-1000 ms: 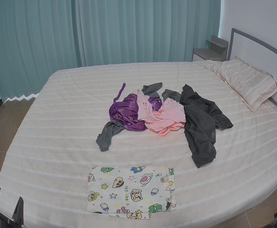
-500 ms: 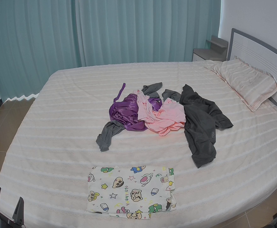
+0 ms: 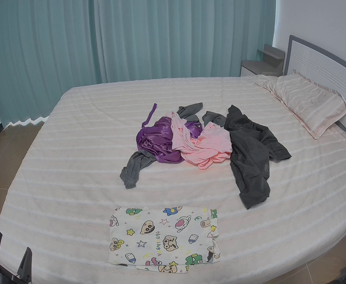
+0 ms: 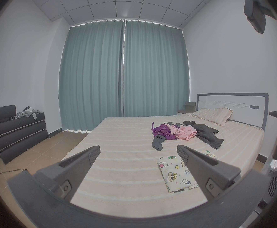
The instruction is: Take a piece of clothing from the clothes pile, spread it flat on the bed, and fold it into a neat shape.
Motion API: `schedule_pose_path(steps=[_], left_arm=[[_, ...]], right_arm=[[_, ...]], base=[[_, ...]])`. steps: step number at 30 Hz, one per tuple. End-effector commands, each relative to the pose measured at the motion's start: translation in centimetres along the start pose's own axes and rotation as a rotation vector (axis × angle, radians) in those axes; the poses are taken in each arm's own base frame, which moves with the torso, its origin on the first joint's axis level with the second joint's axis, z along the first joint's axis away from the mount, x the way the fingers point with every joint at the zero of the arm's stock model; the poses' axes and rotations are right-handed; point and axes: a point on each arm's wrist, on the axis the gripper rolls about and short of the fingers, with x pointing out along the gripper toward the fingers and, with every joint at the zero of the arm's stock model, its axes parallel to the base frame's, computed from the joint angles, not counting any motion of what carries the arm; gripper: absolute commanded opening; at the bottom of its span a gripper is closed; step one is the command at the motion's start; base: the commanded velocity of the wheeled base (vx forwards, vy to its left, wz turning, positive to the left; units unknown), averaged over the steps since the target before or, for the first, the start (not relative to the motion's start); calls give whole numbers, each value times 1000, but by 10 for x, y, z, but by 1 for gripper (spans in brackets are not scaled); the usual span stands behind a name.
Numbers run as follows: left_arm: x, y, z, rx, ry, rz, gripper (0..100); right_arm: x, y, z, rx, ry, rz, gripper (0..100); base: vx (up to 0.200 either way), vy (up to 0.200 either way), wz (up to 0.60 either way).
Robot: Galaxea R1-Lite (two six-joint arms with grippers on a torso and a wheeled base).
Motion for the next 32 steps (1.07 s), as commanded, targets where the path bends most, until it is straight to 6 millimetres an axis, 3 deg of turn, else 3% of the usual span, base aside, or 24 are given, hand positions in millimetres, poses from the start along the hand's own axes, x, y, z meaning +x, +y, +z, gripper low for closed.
schedule_pose_path(steps=[1,5,7,32], left_arm=[[0,0,-5,2,5,-3,100],[0,0,-5,2,5,-1,100],[0,0,-5,2,5,-1,100],[0,0,-5,2,4,-1,100]], right_arm=[[0,2,-2,-84,-42,75,0],[-1,4,-2,45,-17,158,0],[-2,5,-2,197,41,219,0],[-2,5,-2,240,19,209,0]], base=[[0,0,0],[0,0,0],[0,0,0],[0,0,0]])
